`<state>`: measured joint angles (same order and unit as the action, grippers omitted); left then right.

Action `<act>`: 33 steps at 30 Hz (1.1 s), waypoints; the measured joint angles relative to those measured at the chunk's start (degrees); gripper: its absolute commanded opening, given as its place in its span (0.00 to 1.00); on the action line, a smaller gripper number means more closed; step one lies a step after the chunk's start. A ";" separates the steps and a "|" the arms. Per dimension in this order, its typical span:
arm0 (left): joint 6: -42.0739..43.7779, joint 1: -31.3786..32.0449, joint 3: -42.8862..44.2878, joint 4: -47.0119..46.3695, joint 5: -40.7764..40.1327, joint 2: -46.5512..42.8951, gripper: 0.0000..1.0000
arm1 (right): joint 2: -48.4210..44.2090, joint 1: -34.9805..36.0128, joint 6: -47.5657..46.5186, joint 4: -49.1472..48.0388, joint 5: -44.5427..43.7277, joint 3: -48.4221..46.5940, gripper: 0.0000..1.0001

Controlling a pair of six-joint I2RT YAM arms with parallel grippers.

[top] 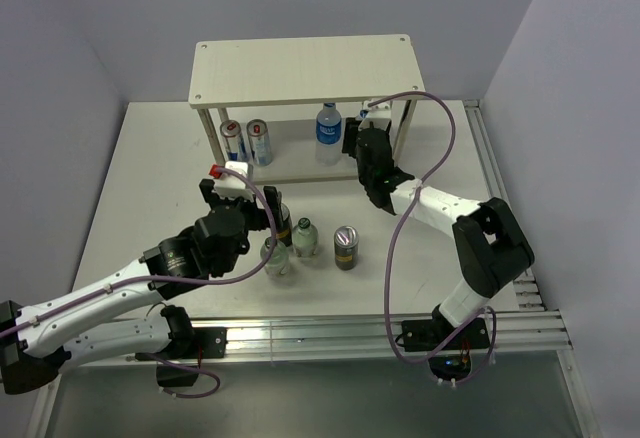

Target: Place and organize the beverage onto the shelf

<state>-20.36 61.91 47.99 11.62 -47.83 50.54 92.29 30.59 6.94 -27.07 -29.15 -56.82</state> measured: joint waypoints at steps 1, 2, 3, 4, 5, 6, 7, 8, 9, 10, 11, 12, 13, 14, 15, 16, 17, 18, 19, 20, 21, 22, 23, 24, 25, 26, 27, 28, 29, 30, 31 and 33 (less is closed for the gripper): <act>-0.02 -0.04 0.00 0.02 0.02 0.02 0.99 | 0.04 0.00 -0.33 -0.22 -0.35 0.00 0.00; -0.02 -0.13 0.00 -0.09 0.09 0.02 0.99 | 0.13 0.00 -0.61 -0.37 -0.81 0.00 0.00; -0.02 -0.22 0.00 -0.17 0.20 0.02 0.99 | 0.24 0.00 -0.79 -0.57 -1.25 0.00 0.00; -0.02 -0.31 0.00 -0.20 0.26 0.02 0.99 | 0.42 0.00 -0.96 -0.85 -1.66 0.00 0.00; -0.04 -0.44 0.00 -0.17 0.44 0.02 0.99 | 0.66 0.00 -1.11 -1.27 -2.05 0.00 0.00; -0.04 -0.48 0.00 -0.20 0.46 0.02 0.99 | 0.87 0.00 -1.11 -1.68 -2.36 0.00 0.00; -0.04 -0.55 0.00 -0.17 0.48 0.02 0.99 | 1.03 0.00 -1.11 -1.99 -2.54 0.00 0.00; -0.04 -0.61 0.00 -0.17 0.50 0.07 0.99 | 1.11 0.00 -1.07 -2.14 -2.71 0.00 0.07; -0.04 -0.61 0.00 -0.17 0.50 0.07 0.99 | 1.20 0.00 -1.05 -2.16 -2.82 -0.07 0.33; -0.04 -0.66 0.00 -0.13 0.50 0.09 0.99 | 1.29 0.00 -1.03 -2.14 -2.93 -0.15 0.45; -0.07 -0.66 0.00 -0.15 0.50 0.09 0.99 | 1.40 0.00 -0.94 -2.21 -2.97 -0.20 0.60; -0.04 -0.66 0.00 -0.17 0.50 0.09 0.99 | 1.51 0.00 -0.90 -2.32 -3.02 -0.24 0.65; -0.04 -0.72 0.00 -0.15 0.52 0.09 0.99 | 1.62 0.00 -0.83 -2.38 -3.13 -0.31 0.69; -0.07 -0.72 0.00 -0.15 0.52 0.09 0.99 | 1.70 0.00 -0.81 -2.51 -3.21 -0.33 0.75; -0.07 -0.72 0.00 -0.15 0.52 0.07 0.99 | 1.81 0.00 -0.70 -2.56 -3.39 -0.42 0.77; -0.07 -0.72 0.00 -0.15 0.52 0.07 0.99 | 1.95 0.00 -0.61 -2.69 -3.45 -0.57 0.77; -0.07 -0.72 0.00 -0.15 0.52 0.07 0.99 | 2.01 0.00 -0.57 -3.04 -3.54 -0.74 0.79; -0.07 -0.74 0.00 -0.13 0.52 0.07 0.99 | 2.03 0.00 -0.50 -3.28 -3.65 -0.98 0.80; -0.09 -0.76 0.00 -0.13 0.52 0.07 0.99 | 2.03 0.00 -0.44 -3.50 -3.76 -1.22 0.80; -0.09 -0.81 0.00 -0.13 0.55 0.07 0.99 | 2.03 0.00 -0.44 -3.80 -3.85 -1.46 0.80; -0.09 -0.83 0.00 -0.13 0.52 0.07 0.99 | 2.03 0.00 -0.39 -3.91 -3.89 -1.66 0.80; -0.09 -0.87 0.00 -0.13 0.52 0.07 0.99 | 2.03 0.00 -0.39 -4.15 -3.91 -1.75 0.81; -0.09 -0.87 0.00 -0.13 0.52 0.07 1.00 | 2.03 0.00 -0.37 -4.31 -3.93 -1.75 0.82; -0.09 -0.87 0.00 -0.13 0.55 0.07 0.99 | 2.03 0.00 -0.35 -4.31 -3.93 -1.75 0.86; -0.09 -0.87 0.00 -0.11 0.55 0.07 0.99 | 2.03 0.00 -0.24 -4.31 -3.96 -1.75 0.86; -0.09 -0.87 0.00 -0.11 0.52 0.07 0.99 | 2.03 0.00 -0.15 -4.33 -4.09 -1.73 0.87; -0.11 -0.87 0.00 -0.11 0.52 0.07 0.99 | 2.01 -0.02 -0.07 -4.39 -4.20 -1.73 0.87; -0.13 -0.87 0.00 -0.11 0.52 0.07 0.99 | 2.01 -0.02 0.04 -4.55 -4.26 -1.66 0.87; -0.13 -0.87 0.00 -0.11 0.52 0.07 0.99 | 1.99 0.00 0.13 -4.72 -4.28 -1.55 0.87; -0.13 -0.87 0.00 -0.11 0.55 0.07 0.99 | 1.88 0.00 0.28 -4.98 -4.31 -1.22 0.87; -0.15 -0.87 0.00 -0.11 0.52 0.07 0.99 | 1.57 0.00 0.55 -5.09 -4.35 -0.76 0.88; -0.17 -0.87 0.00 -0.11 0.52 0.07 0.99 | 0.61 0.00 1.03 -5.07 -4.50 0.46 0.88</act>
<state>-20.53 61.04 47.99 11.51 -47.31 50.61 92.90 30.59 7.97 -32.14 -33.65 -56.36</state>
